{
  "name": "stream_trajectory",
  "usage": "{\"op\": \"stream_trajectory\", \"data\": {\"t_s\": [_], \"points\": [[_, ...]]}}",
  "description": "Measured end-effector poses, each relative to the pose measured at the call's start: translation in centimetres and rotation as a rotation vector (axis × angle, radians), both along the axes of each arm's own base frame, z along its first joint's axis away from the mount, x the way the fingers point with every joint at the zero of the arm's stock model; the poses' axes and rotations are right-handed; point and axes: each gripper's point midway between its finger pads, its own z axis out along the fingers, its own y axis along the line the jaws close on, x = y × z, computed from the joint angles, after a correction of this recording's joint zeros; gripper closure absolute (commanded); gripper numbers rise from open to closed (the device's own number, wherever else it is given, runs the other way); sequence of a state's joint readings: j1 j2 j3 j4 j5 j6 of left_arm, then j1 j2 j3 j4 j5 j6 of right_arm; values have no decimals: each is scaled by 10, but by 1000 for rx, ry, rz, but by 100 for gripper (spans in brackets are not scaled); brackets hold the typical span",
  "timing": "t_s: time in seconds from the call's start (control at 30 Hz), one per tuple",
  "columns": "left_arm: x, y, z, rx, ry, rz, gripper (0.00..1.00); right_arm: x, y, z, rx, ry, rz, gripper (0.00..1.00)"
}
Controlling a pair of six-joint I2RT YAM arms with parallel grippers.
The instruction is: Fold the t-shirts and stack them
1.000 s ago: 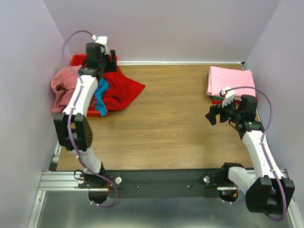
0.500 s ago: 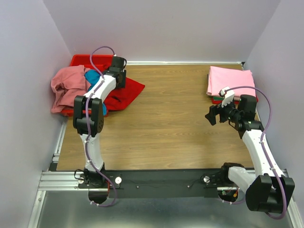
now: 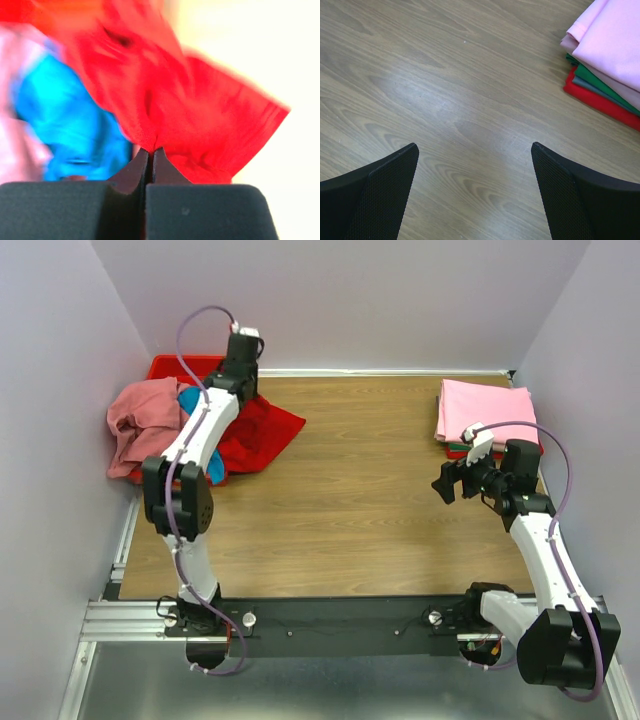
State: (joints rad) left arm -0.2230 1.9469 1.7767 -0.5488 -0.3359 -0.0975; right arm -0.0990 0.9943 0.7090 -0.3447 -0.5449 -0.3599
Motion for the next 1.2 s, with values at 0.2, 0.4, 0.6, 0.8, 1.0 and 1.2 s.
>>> {"op": "stream_trajectory", "data": {"t_s": [0.2, 0.4, 0.6, 0.8, 1.0, 1.2], "points": [[-18, 13, 206, -95, -459, 50, 100, 0, 0, 0, 0, 0, 0, 0], [-122, 40, 419, -239, -1001, 83, 100, 0, 0, 0, 0, 1, 0, 0], [-204, 50, 514, -363, -1298, 40, 100, 0, 0, 0, 0, 1, 0, 0], [-212, 16, 530, -479, -1332, -158, 100, 0, 0, 0, 0, 1, 0, 0], [-186, -41, 476, -575, -1146, -411, 100, 0, 0, 0, -1, 2, 0, 0], [-192, -86, 406, -656, -944, -628, 100, 0, 0, -1, -3, 3, 1, 0]]}}
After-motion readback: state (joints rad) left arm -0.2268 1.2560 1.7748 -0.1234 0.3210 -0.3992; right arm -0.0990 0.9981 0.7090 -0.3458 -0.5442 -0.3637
